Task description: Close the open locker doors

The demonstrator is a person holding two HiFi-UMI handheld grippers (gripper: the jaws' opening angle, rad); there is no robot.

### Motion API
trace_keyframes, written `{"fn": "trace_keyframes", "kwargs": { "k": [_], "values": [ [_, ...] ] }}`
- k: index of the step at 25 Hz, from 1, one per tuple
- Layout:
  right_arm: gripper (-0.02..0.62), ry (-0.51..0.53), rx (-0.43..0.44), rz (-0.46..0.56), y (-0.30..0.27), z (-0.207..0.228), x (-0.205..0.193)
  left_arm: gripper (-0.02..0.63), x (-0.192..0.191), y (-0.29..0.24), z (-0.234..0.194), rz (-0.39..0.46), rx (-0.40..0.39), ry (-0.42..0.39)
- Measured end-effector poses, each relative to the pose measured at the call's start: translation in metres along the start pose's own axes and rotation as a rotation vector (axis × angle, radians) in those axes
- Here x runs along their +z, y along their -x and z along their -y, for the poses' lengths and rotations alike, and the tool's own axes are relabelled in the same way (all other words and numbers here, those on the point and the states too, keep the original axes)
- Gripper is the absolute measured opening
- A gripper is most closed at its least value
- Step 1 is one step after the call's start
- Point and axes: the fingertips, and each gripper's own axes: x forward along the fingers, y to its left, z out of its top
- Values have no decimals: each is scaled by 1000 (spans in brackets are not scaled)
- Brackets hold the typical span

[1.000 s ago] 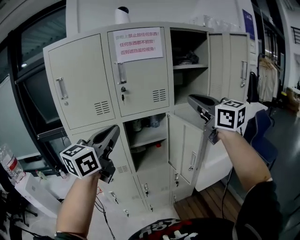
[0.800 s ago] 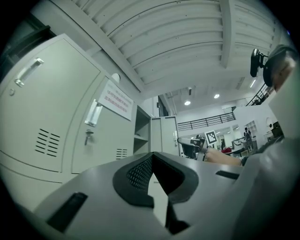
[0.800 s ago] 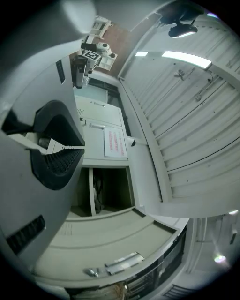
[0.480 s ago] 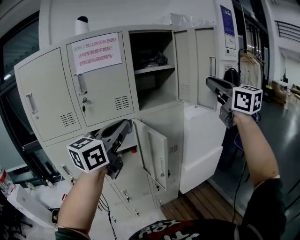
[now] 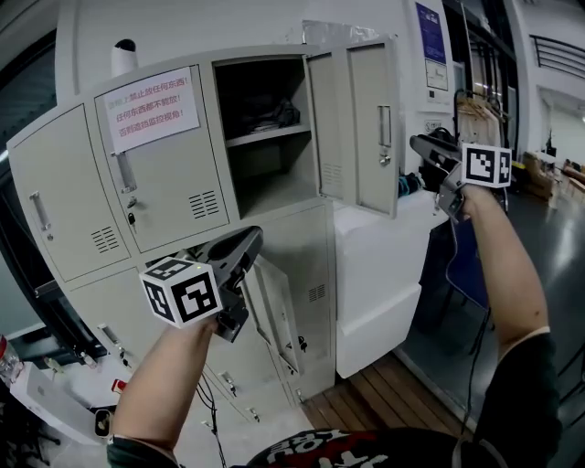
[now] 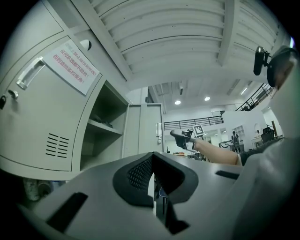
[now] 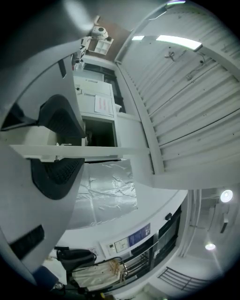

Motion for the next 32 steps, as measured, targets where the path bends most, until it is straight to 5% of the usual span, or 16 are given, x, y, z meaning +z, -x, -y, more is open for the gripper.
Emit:
{"fn": "trace_keyframes", "kwargs": {
  "k": [10, 32],
  "values": [
    [161, -34, 177, 6, -36, 9, -14, 8, -9, -17, 2, -14, 12, 4],
    [164, -3, 334, 0, -64, -27, -19, 8, -5, 0, -21, 3, 39, 2]
  ]
}}
